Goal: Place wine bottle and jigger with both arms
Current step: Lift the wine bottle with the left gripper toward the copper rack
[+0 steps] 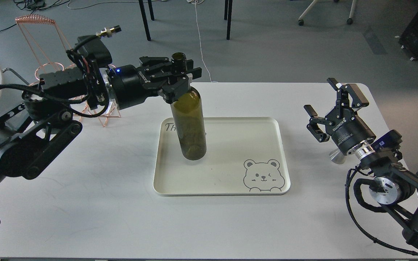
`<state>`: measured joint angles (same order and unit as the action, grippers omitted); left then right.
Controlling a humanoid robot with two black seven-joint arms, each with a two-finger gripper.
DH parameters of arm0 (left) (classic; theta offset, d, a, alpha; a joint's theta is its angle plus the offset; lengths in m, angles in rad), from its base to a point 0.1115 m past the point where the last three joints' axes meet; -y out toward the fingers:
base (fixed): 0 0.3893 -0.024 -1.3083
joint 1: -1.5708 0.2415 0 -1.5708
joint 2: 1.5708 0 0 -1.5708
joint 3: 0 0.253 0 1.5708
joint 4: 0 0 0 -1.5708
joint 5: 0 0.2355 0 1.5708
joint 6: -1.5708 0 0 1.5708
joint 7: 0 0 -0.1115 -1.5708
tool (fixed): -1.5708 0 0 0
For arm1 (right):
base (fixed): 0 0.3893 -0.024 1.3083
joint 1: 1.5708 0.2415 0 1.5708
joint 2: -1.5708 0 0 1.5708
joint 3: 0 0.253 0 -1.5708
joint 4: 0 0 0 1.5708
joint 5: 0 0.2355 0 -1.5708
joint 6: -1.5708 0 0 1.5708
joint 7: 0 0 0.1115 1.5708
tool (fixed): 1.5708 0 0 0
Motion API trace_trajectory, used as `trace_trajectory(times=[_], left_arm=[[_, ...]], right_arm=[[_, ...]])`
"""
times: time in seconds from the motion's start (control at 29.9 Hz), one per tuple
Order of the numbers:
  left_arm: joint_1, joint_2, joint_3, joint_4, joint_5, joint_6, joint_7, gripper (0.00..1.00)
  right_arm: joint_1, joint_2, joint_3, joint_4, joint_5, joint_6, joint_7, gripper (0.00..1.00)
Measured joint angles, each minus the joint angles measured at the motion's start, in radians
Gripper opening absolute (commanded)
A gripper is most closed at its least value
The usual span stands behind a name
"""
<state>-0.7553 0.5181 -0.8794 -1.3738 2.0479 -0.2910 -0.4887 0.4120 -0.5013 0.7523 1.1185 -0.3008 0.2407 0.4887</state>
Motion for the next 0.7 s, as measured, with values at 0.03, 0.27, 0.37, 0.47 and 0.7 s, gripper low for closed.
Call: trace_trajectory(times=[0.03,0.27,0.37,0.47,0.7], left_arm=[[-0.028,0.023,0.0,0.0,-0.029,-0.002,0.0,0.09],[-0.211,0.189,0.006,0.101,-0.162,-0.053,0.0,0.09],[-0.281,0.229,0.007,0.231,-0.175,-0.063,0.0,0.09],[-0.322,0.255,0.007,0.333,-0.176,-0.064,0.0,0.09],[-0.346,0.294,0.1,0.424,-0.177,-0.037,0.0,0.09]], right_arm=[[0.0,0.0,0.0,0.0,0.0,0.0,0.0,0.99],[0.001,0.004,0.0,-0.002,-0.001,-0.001,0.0,0.99],[0.001,0.006,-0.001,-0.002,-0.002,-0.001,0.0,0.99],[0.001,0.007,-0.001,-0.002,-0.003,-0.001,0.0,0.99],[0.001,0.004,-0.001,-0.002,-0.003,-0.002,0.0,0.99]])
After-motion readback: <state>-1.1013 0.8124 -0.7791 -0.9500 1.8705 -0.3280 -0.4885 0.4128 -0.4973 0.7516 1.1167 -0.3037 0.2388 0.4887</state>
